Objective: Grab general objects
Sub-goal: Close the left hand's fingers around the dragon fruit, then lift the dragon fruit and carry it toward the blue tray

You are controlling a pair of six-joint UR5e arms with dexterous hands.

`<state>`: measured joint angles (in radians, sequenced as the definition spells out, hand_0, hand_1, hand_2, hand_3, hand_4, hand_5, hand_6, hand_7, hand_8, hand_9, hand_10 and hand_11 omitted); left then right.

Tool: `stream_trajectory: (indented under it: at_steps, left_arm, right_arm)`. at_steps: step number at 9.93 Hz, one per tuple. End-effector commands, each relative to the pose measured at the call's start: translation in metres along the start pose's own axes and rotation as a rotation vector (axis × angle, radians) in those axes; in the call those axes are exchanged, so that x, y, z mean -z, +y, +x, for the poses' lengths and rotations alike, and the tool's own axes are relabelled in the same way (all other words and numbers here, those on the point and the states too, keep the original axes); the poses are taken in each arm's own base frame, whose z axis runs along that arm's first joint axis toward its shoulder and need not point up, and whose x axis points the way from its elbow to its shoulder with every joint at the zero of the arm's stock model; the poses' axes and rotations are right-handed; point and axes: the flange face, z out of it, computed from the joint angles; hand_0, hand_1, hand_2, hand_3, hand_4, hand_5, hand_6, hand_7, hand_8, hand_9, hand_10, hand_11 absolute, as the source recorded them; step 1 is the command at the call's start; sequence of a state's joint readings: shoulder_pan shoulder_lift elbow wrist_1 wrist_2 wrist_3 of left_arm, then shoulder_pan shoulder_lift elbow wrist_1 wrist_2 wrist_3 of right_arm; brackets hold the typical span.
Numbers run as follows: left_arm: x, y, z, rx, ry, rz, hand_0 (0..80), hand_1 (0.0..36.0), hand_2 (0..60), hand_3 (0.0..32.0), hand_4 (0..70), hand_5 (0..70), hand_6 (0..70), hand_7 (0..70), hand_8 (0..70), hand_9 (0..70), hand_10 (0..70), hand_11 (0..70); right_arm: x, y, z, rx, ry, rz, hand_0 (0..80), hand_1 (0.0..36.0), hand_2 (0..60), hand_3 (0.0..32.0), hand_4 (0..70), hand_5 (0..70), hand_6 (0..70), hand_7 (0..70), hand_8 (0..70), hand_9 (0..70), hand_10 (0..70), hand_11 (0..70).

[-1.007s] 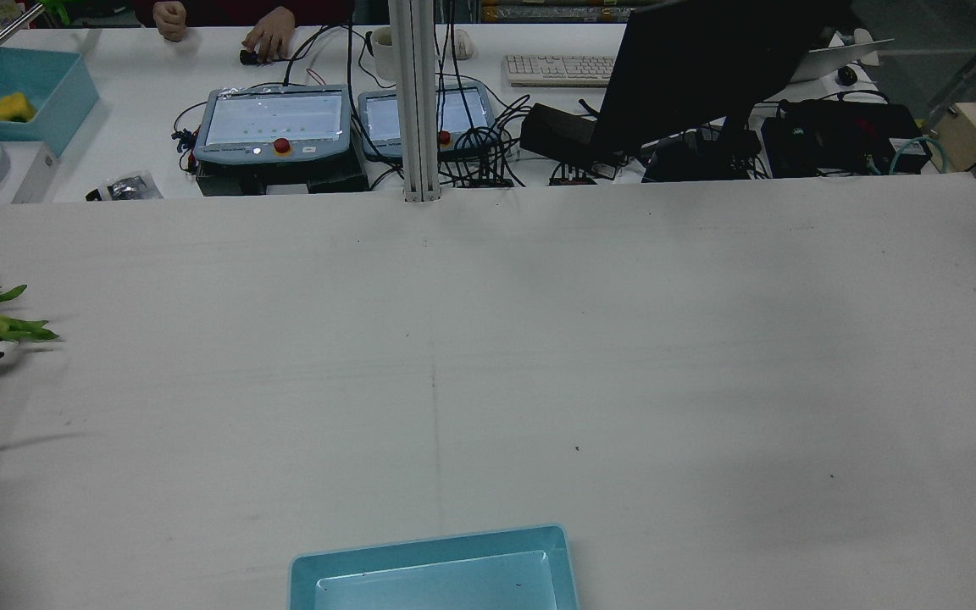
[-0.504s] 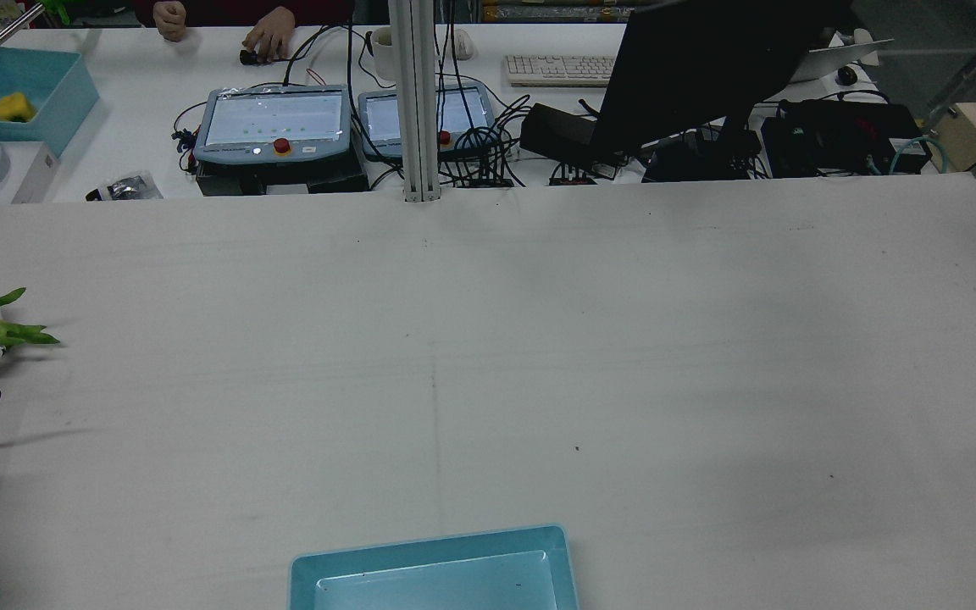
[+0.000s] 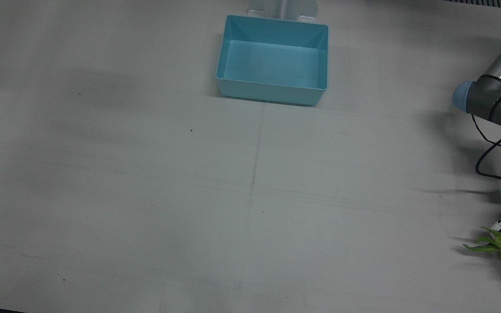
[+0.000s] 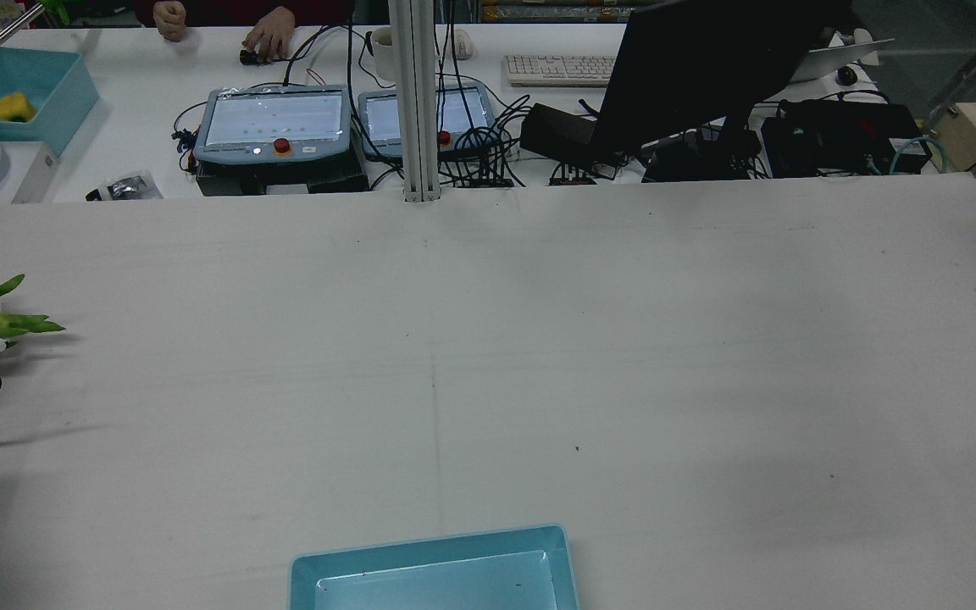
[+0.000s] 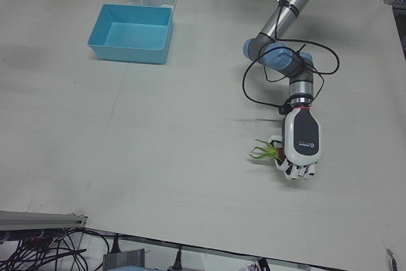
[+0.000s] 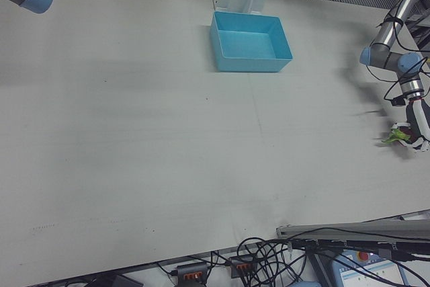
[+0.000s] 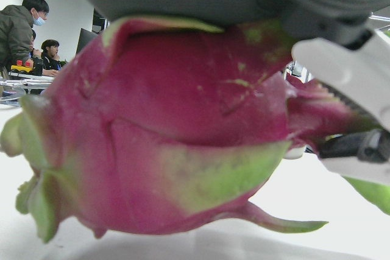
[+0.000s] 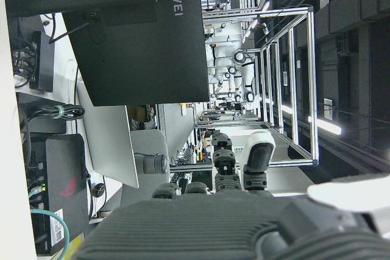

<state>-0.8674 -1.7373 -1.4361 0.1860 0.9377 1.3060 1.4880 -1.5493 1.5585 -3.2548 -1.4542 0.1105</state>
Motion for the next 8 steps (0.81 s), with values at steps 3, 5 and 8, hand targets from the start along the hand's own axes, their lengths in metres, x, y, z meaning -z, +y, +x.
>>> stream_trajectory:
  at_steps: [3, 5, 8]
  left_arm:
    - [0.013, 0.011, 0.058, 0.303, -0.022, -0.047, 49.5, 11.7, 60.0, 0.0, 70.0, 70.0, 64.6, 70.0, 70.0, 70.0, 70.0, 70.0]
    - [0.012, 0.023, 0.090, 0.401, -0.027, -0.176, 49.4, 11.1, 60.0, 0.0, 70.0, 70.0, 62.0, 70.0, 70.0, 70.0, 70.0, 70.0]
    - [0.006, 0.022, 0.148, 0.612, 0.006, -0.299, 50.3, 10.9, 60.0, 0.0, 70.0, 70.0, 63.3, 70.0, 70.0, 70.0, 70.0, 70.0]
  right_arm:
    - [0.000, 0.000, 0.000, 0.000, 0.000, 0.000, 0.0, 0.0, 0.0, 0.0, 0.0, 0.0, 0.0, 0.0, 0.0, 0.0, 0.0, 0.0]
    - [0.000, 0.000, 0.000, 0.000, 0.000, 0.000, 0.0, 0.0, 0.0, 0.0, 0.0, 0.0, 0.0, 0.0, 0.0, 0.0, 0.0, 0.0]
    - [0.000, 0.000, 0.000, 0.000, 0.000, 0.000, 0.0, 0.0, 0.0, 0.0, 0.0, 0.0, 0.0, 0.0, 0.0, 0.0, 0.0, 0.0]
